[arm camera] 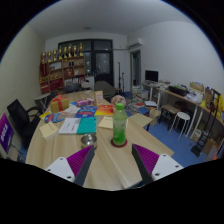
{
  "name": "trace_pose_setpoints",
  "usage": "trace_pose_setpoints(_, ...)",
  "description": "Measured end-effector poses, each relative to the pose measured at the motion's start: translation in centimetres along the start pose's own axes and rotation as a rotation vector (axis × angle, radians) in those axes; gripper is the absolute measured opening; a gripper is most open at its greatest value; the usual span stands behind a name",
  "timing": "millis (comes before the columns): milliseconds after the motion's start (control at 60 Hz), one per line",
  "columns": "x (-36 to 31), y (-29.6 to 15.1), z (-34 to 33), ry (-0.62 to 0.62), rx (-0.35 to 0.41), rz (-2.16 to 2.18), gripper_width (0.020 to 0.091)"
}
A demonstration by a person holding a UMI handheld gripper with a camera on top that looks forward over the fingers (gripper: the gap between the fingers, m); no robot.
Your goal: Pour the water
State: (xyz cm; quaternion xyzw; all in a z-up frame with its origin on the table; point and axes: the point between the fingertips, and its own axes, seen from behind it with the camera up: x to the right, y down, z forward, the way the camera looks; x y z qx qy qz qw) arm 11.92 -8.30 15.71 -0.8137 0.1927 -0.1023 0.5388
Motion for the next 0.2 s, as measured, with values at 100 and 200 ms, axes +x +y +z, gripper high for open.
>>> trace_pose_setpoints(100, -1.8, 0.5, -6.3, 0.011, -0.008, -0.044, 0.0824)
trace_pose_setpoints(200, -3.1, 0.9, -11.9, 0.027, -0.007, -0.061, 0.0802)
